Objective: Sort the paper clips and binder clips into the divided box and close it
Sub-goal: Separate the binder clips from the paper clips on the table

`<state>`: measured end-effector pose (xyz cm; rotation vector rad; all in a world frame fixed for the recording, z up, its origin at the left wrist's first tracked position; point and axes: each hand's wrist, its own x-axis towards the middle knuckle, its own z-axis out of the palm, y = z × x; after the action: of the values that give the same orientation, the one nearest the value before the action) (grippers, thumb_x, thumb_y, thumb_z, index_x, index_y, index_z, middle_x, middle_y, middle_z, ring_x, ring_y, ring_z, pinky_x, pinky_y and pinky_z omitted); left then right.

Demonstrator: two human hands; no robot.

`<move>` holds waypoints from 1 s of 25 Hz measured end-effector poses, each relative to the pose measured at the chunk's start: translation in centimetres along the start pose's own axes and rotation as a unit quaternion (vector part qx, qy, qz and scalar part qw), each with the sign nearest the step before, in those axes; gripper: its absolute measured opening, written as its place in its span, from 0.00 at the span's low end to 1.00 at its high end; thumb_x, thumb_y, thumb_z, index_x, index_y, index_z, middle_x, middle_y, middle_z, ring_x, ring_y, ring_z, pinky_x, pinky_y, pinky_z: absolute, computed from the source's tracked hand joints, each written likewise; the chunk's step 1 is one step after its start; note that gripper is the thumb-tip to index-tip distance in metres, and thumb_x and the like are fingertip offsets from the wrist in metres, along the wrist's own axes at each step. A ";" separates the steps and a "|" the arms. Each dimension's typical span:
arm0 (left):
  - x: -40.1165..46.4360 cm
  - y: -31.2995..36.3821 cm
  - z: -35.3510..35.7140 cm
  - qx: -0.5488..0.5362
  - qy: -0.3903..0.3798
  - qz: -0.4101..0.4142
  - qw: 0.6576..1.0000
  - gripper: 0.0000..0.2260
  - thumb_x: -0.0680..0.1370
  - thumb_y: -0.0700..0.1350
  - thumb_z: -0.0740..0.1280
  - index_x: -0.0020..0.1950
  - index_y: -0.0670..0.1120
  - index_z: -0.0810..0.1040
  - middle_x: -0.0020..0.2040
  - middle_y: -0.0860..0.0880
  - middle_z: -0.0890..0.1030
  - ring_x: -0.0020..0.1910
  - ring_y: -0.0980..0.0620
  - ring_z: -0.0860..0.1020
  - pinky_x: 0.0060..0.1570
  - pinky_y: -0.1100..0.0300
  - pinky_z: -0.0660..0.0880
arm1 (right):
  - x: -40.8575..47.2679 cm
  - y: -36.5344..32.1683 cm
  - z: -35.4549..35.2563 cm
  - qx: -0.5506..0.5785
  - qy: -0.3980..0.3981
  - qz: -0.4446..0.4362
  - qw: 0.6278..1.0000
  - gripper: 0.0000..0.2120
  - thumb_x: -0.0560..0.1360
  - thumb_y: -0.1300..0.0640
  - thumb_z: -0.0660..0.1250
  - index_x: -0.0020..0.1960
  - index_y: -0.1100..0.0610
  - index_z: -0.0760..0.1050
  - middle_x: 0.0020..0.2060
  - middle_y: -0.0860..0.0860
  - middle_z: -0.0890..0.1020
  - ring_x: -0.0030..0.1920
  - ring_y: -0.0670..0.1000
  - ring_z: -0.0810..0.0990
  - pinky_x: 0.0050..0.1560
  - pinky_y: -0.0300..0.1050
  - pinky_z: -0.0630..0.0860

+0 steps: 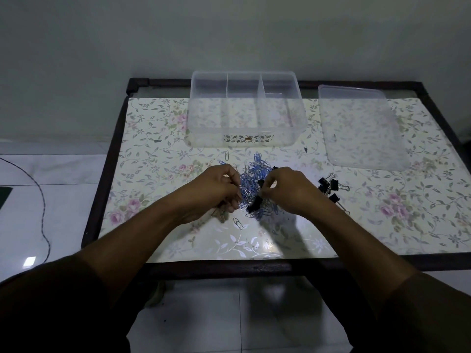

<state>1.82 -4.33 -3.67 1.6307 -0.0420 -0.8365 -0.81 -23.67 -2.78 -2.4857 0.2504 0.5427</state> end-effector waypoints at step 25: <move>1.7 1.6 3.0 0.076 0.032 0.067 0.994 0.07 0.77 0.43 0.63 0.46 0.42 0.79 0.31 0.53 0.71 0.28 0.55 0.66 0.30 0.60 0.60 | 1.8 2.2 -1.3 0.521 0.006 0.120 0.845 0.08 0.74 0.67 0.60 0.40 0.65 0.76 0.30 0.53 0.69 0.27 0.49 0.61 0.26 0.40 0.62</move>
<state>2.11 -8.08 -3.13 1.7751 -0.1716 -0.6910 0.63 -26.30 -3.67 -1.3938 0.6653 0.3381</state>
